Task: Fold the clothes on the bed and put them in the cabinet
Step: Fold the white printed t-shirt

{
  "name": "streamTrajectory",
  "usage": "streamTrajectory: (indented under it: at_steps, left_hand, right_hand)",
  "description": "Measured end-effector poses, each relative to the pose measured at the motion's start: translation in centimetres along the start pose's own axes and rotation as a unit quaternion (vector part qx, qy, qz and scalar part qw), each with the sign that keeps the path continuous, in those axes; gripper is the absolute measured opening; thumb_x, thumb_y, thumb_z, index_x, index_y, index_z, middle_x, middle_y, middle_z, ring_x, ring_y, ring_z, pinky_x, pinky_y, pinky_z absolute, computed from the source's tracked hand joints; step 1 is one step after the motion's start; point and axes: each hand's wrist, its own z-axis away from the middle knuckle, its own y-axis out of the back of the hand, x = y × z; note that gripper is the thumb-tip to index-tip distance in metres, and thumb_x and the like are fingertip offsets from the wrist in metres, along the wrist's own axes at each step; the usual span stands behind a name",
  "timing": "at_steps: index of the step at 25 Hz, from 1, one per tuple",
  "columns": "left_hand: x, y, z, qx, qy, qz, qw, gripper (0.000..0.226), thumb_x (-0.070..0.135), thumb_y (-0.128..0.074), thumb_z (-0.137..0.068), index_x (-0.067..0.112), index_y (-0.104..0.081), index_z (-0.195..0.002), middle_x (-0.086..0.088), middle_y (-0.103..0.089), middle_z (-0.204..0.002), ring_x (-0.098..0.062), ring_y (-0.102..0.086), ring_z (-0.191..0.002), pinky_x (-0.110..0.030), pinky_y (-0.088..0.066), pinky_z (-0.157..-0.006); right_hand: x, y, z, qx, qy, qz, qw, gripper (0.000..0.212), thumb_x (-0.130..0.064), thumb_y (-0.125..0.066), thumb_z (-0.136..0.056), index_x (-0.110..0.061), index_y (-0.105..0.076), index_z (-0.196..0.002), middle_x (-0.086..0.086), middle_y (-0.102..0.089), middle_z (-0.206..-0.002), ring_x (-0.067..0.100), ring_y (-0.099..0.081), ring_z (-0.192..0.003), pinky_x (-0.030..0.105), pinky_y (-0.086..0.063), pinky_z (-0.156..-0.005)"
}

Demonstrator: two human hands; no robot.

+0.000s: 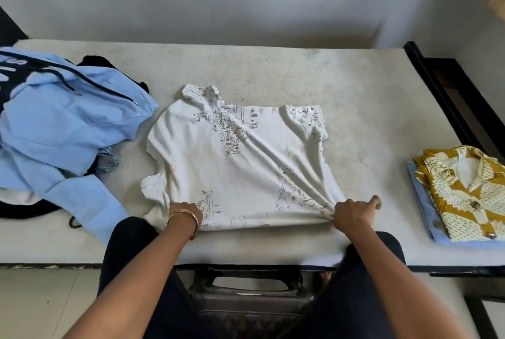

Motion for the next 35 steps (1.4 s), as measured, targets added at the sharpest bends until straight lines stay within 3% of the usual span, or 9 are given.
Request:
streamTrajectory:
  at_steps: [2,7,11,13,17,22,26,30,35]
  left_hand:
    - [-0.2,0.0,0.3,-0.042,0.005,0.009,0.999,0.062,0.043,-0.07,-0.079,0.017,-0.052,-0.132,-0.002,-0.054,-0.132,-0.026,-0.056,-0.118,-0.047,-0.052,-0.091]
    - [-1.0,-0.4,0.0,-0.051,-0.022,0.019,0.998,0.098,0.065,-0.069,-0.07,0.024,-0.026,-0.147,-0.002,-0.05,-0.139,-0.026,-0.054,-0.12,-0.036,-0.047,-0.094]
    - [-0.2,1.7,-0.1,-0.11,-0.004,-0.006,0.994,0.098,0.078,-0.064,-0.062,0.031,-0.035,-0.143,-0.001,-0.045,-0.141,-0.031,-0.052,-0.12,-0.049,-0.05,-0.09]
    - [0.6,2.1,-0.2,-0.089,-0.021,-0.044,0.995,0.088,0.071,-0.068,-0.066,0.024,-0.045,-0.137,-0.004,-0.046,-0.138,-0.031,-0.047,-0.124,-0.052,-0.044,-0.093]
    - [0.7,1.2,-0.4,-0.06,-0.14,-0.037,0.988,0.056,0.046,-0.071,-0.078,0.01,-0.058,-0.119,-0.009,-0.057,-0.123,-0.023,-0.056,-0.108,-0.035,-0.049,-0.085]
    - [-2.8,-0.3,-0.3,-0.068,-0.126,0.043,0.989,0.047,0.038,-0.067,-0.074,0.018,-0.055,-0.115,-0.006,-0.06,-0.115,-0.022,-0.059,-0.096,-0.031,-0.049,-0.077]
    - [-3.5,-1.2,-0.5,-0.085,-0.123,0.097,0.984,0.053,0.036,-0.07,-0.073,0.023,-0.05,-0.121,-0.004,-0.061,-0.118,-0.022,-0.058,-0.101,-0.031,-0.048,-0.081]
    - [-6.3,2.6,-0.6,-0.098,-0.06,0.028,0.993,0.063,0.054,-0.071,-0.071,0.023,-0.054,-0.123,-0.002,-0.06,-0.124,-0.021,-0.059,-0.107,-0.03,-0.048,-0.081]
    - [-10.5,8.4,-2.2,0.218,0.106,-0.028,0.97,0.032,0.028,-0.053,-0.091,0.025,-0.058,-0.122,-0.006,-0.058,-0.124,-0.029,-0.052,-0.12,-0.047,-0.034,-0.103]
  right_hand:
    - [-0.6,0.8,0.6,-0.083,-0.002,0.078,0.993,0.02,-0.026,-0.056,-0.082,-0.025,-0.068,-0.098,-0.005,-0.07,-0.089,0.02,-0.056,-0.066,0.046,-0.031,-0.074]
    - [-1.1,2.9,0.7,-0.291,-0.002,0.021,0.957,0.074,-0.069,-0.071,-0.07,-0.025,-0.051,-0.127,0.003,-0.053,-0.116,0.029,-0.052,-0.102,0.042,-0.045,-0.082]
    - [0.5,3.4,-0.9,-0.132,0.003,-0.222,0.966,0.044,-0.024,-0.069,-0.086,-0.018,-0.05,-0.124,0.008,-0.051,-0.123,0.034,-0.051,-0.112,0.046,-0.044,-0.084]
    - [-0.6,2.4,-0.8,-0.062,0.065,-0.182,0.979,0.055,-0.029,-0.078,-0.08,-0.021,-0.051,-0.127,0.006,-0.045,-0.131,0.033,-0.037,-0.128,0.051,-0.037,-0.096]
    - [-1.4,-2.0,-0.5,-0.033,0.239,-0.055,0.969,0.049,-0.029,-0.078,-0.078,-0.023,-0.057,-0.122,0.002,-0.042,-0.125,0.026,-0.035,-0.128,0.051,-0.027,-0.103]
    - [1.7,-2.2,-0.1,-0.069,0.138,-0.046,0.987,0.033,-0.009,-0.055,-0.089,-0.021,-0.054,-0.12,0.0,-0.058,-0.111,0.021,-0.061,-0.104,0.047,-0.027,-0.107]
    - [0.6,0.1,-0.1,-0.147,0.129,-0.026,0.98,0.046,-0.015,-0.066,-0.088,-0.026,-0.049,-0.13,-0.004,-0.06,-0.121,0.021,-0.054,-0.115,0.044,-0.029,-0.102]
    - [2.1,1.8,-1.9,-0.072,0.149,-0.111,0.98,0.023,-0.034,-0.067,-0.089,-0.026,-0.061,-0.11,-0.003,-0.054,-0.113,0.021,-0.04,-0.123,0.052,-0.025,-0.1]
    - [4.3,4.2,-5.7,0.047,0.043,-0.289,0.955,0.03,-0.047,-0.059,-0.093,-0.025,-0.064,-0.114,0.005,-0.052,-0.12,0.028,-0.042,-0.123,0.058,-0.025,-0.103]
